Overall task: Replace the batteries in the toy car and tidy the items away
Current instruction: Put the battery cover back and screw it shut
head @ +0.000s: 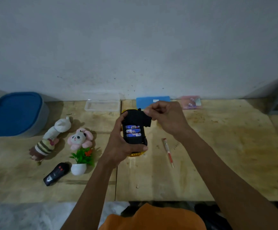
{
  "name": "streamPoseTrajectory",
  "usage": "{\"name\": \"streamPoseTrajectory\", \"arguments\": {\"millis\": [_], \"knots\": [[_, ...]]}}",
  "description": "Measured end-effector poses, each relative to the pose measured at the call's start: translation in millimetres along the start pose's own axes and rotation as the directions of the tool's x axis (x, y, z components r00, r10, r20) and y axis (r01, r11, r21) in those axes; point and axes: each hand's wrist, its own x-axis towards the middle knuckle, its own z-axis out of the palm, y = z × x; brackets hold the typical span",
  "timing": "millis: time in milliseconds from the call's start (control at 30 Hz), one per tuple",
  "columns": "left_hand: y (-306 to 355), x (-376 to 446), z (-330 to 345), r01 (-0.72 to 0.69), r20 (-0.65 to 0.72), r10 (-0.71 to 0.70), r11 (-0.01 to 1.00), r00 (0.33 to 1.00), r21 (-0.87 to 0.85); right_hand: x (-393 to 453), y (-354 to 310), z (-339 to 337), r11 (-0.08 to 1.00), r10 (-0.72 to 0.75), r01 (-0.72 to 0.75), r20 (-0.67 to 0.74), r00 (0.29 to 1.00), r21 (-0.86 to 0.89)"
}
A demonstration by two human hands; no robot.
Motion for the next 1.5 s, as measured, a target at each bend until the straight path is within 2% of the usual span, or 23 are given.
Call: {"name": "streamPoseTrajectory", "arguments": {"millis": [100, 267, 833, 1100, 1367, 1500], "knots": [[13.8, -2.5, 5.5, -0.062, 0.033, 0.062, 0.998, 0.998, -0.003, -5.1, -5.9, 6.2, 0.994, -0.054, 0.061, 0.070, 0.996, -0.095], [30.0, -9.4, 8.4, -0.102, 0.044, 0.100, 0.994, 0.994, 0.047, -11.1, -12.1, 7.8, 0.993, -0.100, 0.105, 0.078, 0.992, -0.063], [35.2, -18.5, 10.3, -0.115, 0.061, 0.114, 0.993, 0.992, 0.007, -20.8, -18.3, 8.4, 0.995, -0.043, 0.051, 0.099, 0.994, -0.081], [36.4, -19.5, 12.0, -0.108, 0.074, 0.108, 0.994, 0.991, -0.016, -18.3, -21.9, 7.7, 0.990, -0.068, 0.083, 0.130, 0.989, -0.113], [32.3, -19.2, 16.1, -0.091, 0.067, 0.092, 0.996, 0.994, -0.012, -20.4, -19.7, 10.5, 0.931, -0.114, 0.131, 0.069, 0.991, -0.340], [33.5, -20.1, 17.4, -0.104, 0.053, 0.103, 0.995, 0.993, 0.007, -20.5, -17.3, 14.3, 0.936, -0.108, 0.102, 0.002, 0.994, -0.337]]}}
